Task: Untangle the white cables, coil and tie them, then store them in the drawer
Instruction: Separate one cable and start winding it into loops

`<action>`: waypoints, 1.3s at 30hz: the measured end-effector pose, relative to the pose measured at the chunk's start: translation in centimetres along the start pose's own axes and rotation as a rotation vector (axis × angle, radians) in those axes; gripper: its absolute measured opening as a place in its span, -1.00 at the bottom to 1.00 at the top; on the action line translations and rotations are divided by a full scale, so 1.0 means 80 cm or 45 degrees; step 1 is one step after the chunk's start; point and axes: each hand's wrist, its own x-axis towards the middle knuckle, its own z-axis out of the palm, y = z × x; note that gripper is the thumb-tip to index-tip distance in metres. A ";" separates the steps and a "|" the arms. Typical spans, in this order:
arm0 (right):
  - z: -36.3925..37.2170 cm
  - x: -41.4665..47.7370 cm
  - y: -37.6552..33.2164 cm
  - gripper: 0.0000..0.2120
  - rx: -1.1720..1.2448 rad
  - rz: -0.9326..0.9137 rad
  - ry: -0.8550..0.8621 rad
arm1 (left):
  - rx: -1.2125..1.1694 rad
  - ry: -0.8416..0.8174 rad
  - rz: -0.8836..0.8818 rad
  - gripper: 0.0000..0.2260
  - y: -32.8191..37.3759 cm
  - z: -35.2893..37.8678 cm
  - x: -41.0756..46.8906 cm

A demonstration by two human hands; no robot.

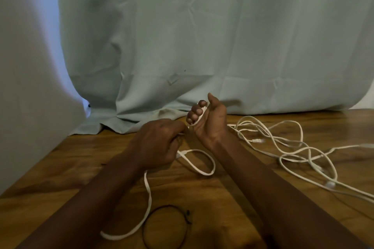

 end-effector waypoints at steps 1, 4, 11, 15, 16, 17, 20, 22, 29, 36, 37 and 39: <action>0.001 -0.001 0.002 -0.62 -0.027 -0.003 0.012 | -0.041 -0.041 0.013 -0.67 0.002 0.002 0.000; 0.006 -0.006 0.009 -0.56 -0.213 -0.035 -0.004 | -0.146 -0.107 -0.001 -0.62 0.006 0.005 -0.001; -0.015 -0.011 0.038 -0.24 -1.383 -0.217 -0.167 | -0.172 0.019 -0.065 -0.73 0.004 0.003 -0.001; -0.014 -0.016 0.031 -0.41 -1.526 -0.470 -0.283 | -0.147 0.115 -0.147 -0.76 0.002 -0.001 0.002; -0.013 -0.017 0.030 -0.45 -1.632 -0.555 -0.316 | -0.201 0.128 -0.219 -0.76 0.001 -0.002 0.003; -0.013 -0.018 0.029 -0.46 -1.774 -0.628 -0.346 | -0.302 0.137 -0.315 -0.76 0.002 -0.004 0.003; -0.020 -0.013 0.023 -0.43 -2.072 -0.801 -0.375 | -0.843 0.118 -0.647 -0.79 0.000 -0.010 0.007; -0.032 -0.008 0.019 -0.50 -2.133 -0.928 -0.363 | -1.207 0.130 -0.841 -0.82 -0.001 -0.020 0.010; -0.044 0.001 0.018 -0.68 -2.379 -0.904 -0.379 | -1.723 0.256 -0.970 -0.82 -0.022 -0.034 0.007; -0.001 -0.011 0.026 -0.51 -1.873 -0.664 -0.338 | -1.887 0.486 -0.951 -0.74 -0.038 -0.042 0.003; 0.006 -0.013 0.027 -0.49 -1.638 -0.535 -0.354 | -1.898 0.512 -0.940 -0.74 -0.038 -0.043 0.004; 0.019 -0.013 0.027 -0.46 -1.218 -0.268 -0.376 | -1.802 0.589 -0.944 -0.77 -0.037 -0.041 0.006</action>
